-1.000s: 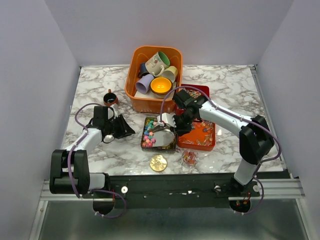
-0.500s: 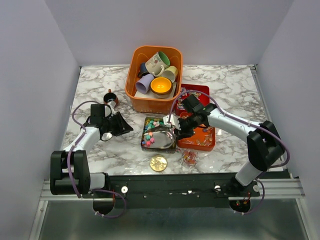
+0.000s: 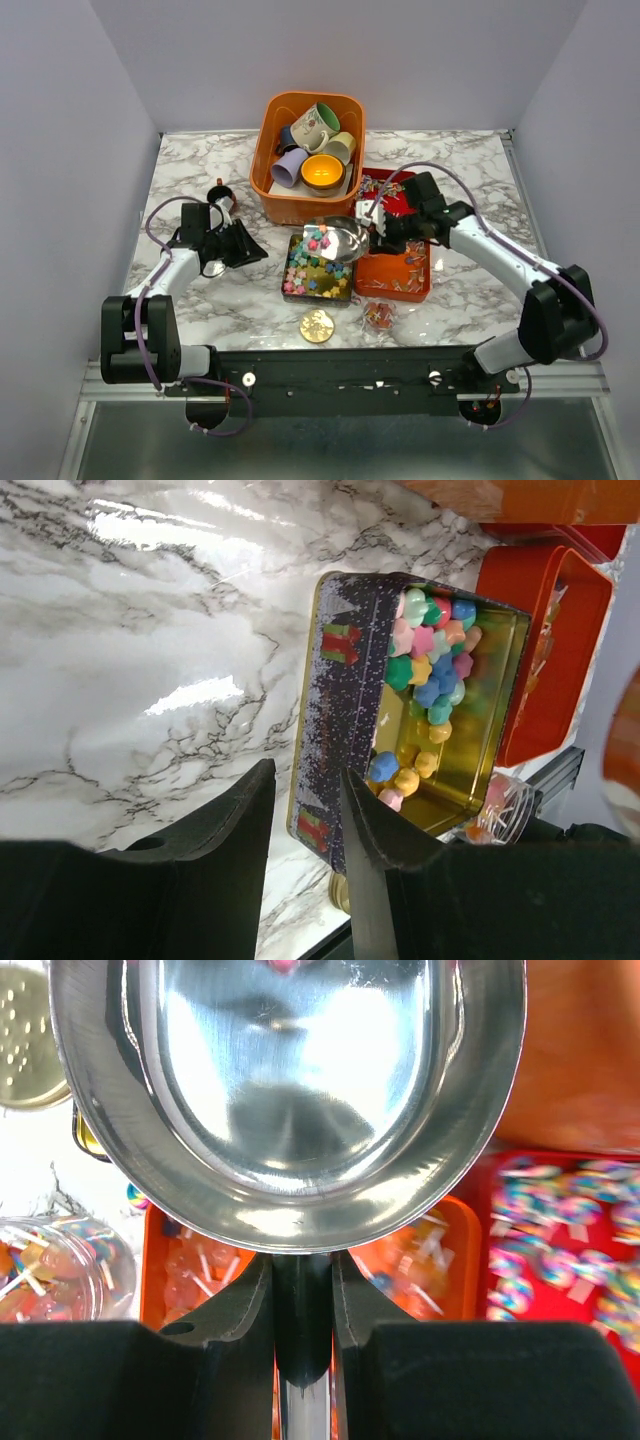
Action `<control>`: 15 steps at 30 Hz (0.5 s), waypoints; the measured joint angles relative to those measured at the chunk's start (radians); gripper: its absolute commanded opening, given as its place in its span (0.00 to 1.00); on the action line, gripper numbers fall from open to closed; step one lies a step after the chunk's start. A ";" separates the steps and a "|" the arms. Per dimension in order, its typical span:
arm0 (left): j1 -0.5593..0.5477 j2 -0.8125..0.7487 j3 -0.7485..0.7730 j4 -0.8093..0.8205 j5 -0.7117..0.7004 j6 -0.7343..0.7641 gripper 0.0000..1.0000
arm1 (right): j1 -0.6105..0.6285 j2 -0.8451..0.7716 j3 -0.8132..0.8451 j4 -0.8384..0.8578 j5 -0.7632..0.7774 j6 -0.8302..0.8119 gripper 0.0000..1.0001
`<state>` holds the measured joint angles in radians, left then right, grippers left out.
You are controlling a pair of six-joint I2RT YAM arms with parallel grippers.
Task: Pack the candies
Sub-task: Scoop the fake candies from the storage box.
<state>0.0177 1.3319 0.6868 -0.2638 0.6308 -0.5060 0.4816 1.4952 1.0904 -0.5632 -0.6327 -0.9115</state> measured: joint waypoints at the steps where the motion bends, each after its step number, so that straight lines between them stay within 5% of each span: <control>1: 0.000 0.001 0.003 0.003 0.004 0.000 0.42 | -0.008 -0.021 -0.002 0.000 -0.004 0.003 0.01; 10: 0.000 0.001 0.005 0.080 0.034 -0.030 0.42 | -0.159 -0.333 -0.131 -0.074 -0.033 -0.055 0.01; 15: 0.000 0.002 0.005 0.108 0.040 -0.043 0.42 | -0.261 -0.493 -0.212 -0.284 -0.002 -0.230 0.01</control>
<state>0.0177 1.3334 0.6922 -0.1555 0.6712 -0.5488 0.2203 1.0023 0.8787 -0.8474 -0.6346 -1.1412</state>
